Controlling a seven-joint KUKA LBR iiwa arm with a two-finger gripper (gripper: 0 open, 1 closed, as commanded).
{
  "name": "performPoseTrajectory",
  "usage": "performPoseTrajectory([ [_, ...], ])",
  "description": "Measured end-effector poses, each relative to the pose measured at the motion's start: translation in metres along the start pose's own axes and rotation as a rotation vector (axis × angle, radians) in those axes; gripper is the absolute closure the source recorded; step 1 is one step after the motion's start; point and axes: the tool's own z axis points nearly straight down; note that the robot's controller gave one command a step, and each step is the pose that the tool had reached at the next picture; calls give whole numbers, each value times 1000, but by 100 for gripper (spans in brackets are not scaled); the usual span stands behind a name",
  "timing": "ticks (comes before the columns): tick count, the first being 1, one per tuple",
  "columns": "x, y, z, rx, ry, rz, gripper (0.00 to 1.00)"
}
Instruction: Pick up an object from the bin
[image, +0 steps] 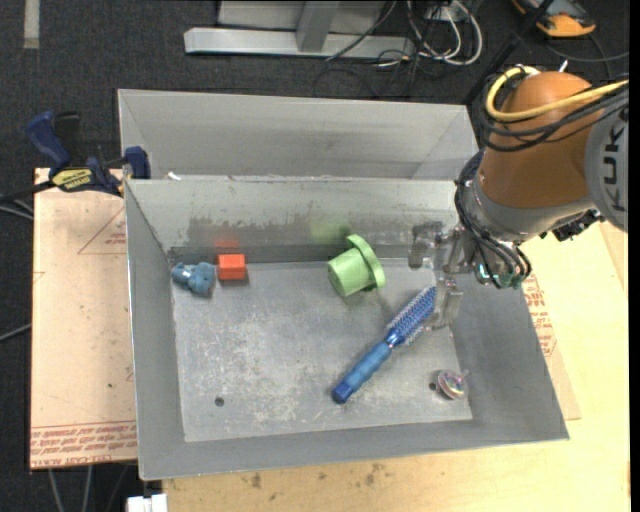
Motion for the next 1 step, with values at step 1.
performPoseTrajectory([
  [1,30,-16,103,0,2,-30,0],
])
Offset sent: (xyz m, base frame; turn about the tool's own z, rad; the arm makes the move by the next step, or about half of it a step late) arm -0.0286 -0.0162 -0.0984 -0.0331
